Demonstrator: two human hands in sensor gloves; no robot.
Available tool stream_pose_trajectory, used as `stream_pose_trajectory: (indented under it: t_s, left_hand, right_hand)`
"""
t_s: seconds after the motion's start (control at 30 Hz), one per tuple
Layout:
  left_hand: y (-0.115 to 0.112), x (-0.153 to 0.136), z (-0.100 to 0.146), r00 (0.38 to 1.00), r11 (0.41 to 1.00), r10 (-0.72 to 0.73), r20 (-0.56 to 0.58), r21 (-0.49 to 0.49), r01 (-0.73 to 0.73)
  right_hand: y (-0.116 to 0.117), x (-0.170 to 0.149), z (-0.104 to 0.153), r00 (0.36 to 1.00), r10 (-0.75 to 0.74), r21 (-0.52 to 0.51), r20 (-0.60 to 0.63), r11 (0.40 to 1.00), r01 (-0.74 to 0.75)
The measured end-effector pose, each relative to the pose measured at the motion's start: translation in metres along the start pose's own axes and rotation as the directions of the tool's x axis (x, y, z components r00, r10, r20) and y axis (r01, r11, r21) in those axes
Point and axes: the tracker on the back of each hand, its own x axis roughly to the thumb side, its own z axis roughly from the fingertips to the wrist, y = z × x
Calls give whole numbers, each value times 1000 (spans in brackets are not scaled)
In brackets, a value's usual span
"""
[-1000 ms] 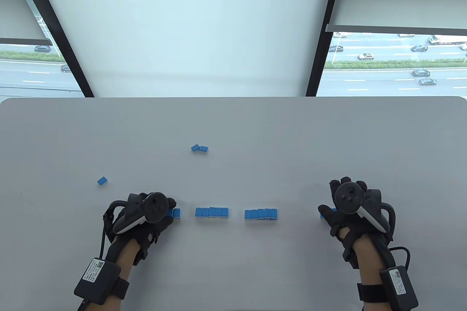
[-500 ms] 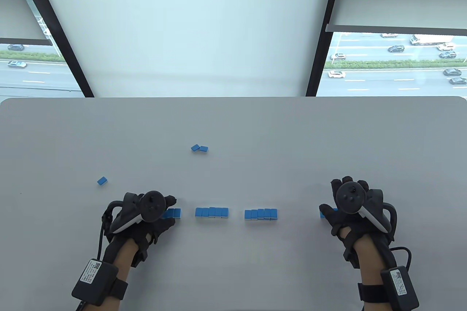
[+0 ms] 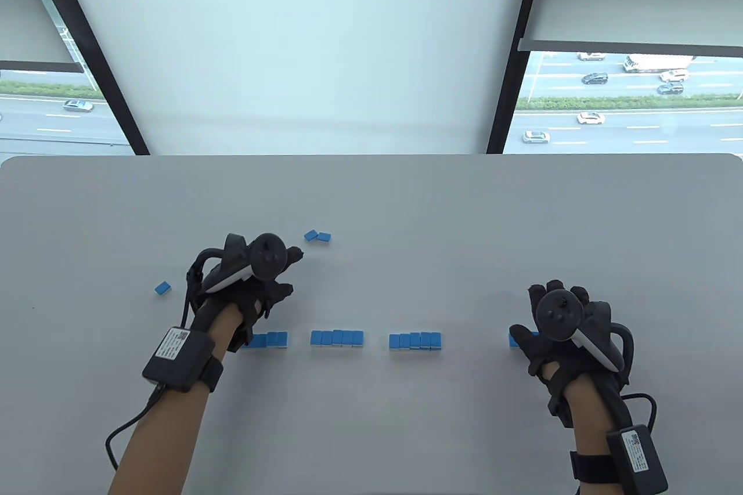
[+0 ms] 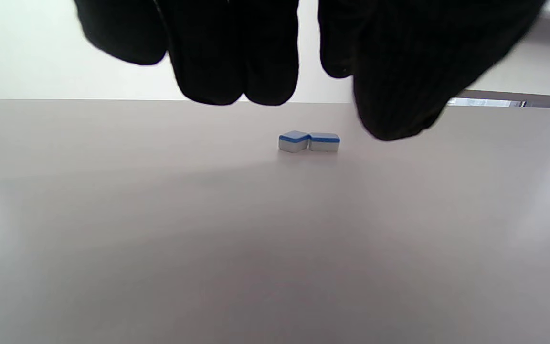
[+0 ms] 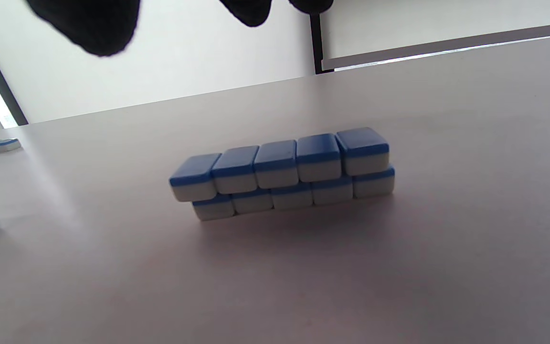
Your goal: Build mahjong tile wall
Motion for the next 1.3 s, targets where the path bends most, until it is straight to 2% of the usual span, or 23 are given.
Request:
stream_pose_trajectory:
  t_s: [0.1, 0.23, 0.47, 0.7, 1.03, 1.17, 1.3]
  left_hand:
    - [-2, 3, -31, 999, 999, -27, -27, -25, 26]
    - [-10, 6, -59, 997, 998, -47, -64, -55, 43]
    - [-25, 17, -85, 993, 992, -106, -60, -70, 102]
    - [-26, 25, -91, 987, 989, -145, -63, -8, 145]
    - [-24, 28, -90, 982, 986, -164, -99, -50, 159]
    - [-20, 25, -81, 972, 976, -209, -108, -91, 200]
    - [-7, 14, -59, 971, 977, -207, -120, -70, 200]
  right_hand:
    - [0, 0, 0, 1000, 3, 4, -2, 1000, -3]
    - [1, 0, 0, 1000, 4, 9, -4, 1000, -3]
    - [0, 0, 0, 1000, 9, 13, -7, 1000, -9]
    - [2, 1, 0, 1000, 5, 30, -6, 1000, -5]
    - [2, 2, 0, 1000, 6, 36, -9, 999, -5]
    - [2, 2, 0, 1000, 3, 39, -8, 999, -2]
    - [2, 2, 0, 1000, -6, 38, -3, 999, 6]
